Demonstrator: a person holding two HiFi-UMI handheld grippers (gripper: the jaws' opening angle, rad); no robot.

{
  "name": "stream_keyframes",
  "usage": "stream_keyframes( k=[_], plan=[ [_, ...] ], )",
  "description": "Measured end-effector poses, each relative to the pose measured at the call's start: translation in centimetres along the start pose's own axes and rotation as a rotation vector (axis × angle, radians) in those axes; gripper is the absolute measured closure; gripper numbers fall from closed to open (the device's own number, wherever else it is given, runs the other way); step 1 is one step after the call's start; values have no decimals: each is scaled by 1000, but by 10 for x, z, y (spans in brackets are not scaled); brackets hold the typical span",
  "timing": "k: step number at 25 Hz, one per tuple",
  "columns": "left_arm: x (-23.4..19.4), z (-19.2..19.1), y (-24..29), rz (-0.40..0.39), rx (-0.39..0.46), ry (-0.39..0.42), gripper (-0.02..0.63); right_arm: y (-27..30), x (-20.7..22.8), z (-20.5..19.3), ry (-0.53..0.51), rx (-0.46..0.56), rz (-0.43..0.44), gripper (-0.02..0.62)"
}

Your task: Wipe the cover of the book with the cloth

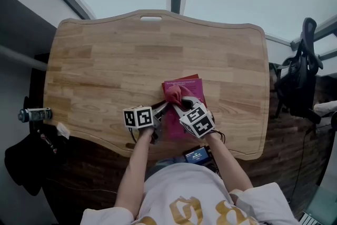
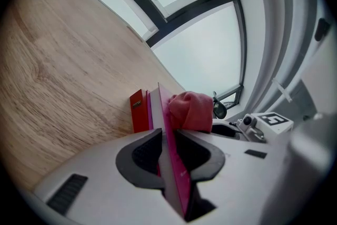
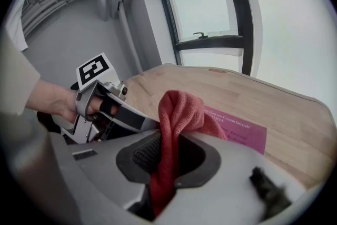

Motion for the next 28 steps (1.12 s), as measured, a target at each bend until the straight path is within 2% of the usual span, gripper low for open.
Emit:
stream_keyframes(
  k=[28],
  plan=[
    [-3,-1,0,-18,9,2,515,-9,-17,-18,44,9,-11,526]
  ],
)
Point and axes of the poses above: the fingertips, and each gripper's own axes: y forward along the fingers, x to its right, z out of its top, the point moved 10 cm from there along -y, backward along the fingers, and after that the axes turned 7 degrees about -x, right-handed, at the moved point
